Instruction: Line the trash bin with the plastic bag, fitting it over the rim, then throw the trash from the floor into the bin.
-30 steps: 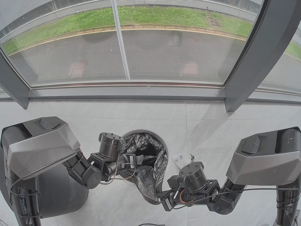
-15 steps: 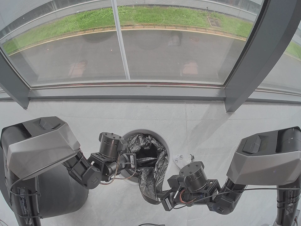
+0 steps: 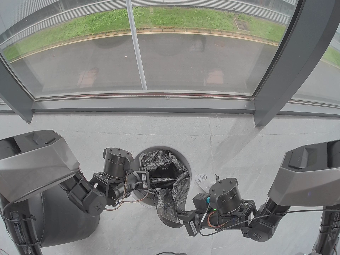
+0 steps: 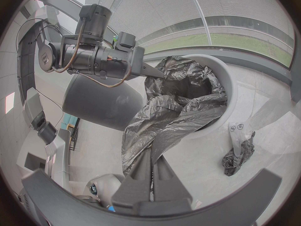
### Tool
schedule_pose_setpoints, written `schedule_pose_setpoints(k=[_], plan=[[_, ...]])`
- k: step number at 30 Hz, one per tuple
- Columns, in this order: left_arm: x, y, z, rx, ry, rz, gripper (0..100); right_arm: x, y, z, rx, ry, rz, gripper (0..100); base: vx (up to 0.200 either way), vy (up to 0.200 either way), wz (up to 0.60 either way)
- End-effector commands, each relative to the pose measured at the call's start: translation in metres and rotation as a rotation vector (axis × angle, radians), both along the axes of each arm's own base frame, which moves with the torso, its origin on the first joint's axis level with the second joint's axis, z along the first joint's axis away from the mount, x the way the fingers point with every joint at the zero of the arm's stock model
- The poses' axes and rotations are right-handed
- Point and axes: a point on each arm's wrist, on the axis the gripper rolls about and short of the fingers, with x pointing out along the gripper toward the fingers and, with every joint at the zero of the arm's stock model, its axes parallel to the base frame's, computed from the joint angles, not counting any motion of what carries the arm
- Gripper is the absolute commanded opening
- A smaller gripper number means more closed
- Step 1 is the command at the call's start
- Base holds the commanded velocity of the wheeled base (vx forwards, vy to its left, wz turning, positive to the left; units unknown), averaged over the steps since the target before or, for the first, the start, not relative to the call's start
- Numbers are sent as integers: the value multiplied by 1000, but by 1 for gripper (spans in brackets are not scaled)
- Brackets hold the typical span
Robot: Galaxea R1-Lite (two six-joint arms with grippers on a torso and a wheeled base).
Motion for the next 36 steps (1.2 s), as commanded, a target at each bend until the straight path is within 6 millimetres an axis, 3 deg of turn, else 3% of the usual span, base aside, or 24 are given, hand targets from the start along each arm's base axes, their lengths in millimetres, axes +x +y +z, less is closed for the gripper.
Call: schedule_pose_setpoints(k=[1, 8, 17, 36], plan=[[-10, 16, 18, -8, -23, 26, 0, -6, -10, 16, -12, -25, -7, 0, 0, 0, 0], [-20, 43, 9, 10, 13, 82, 0, -16, -26, 5, -159, -64, -54, 0, 0, 0, 0], [-24, 65, -8, 1, 40, 110, 0, -14, -39, -11, -282, -93, -88, 0, 0, 0, 0], [-34, 70, -22, -11, 27, 107, 0, -7, -22, -23, -277, -101, -73, 0, 0, 0, 0]])
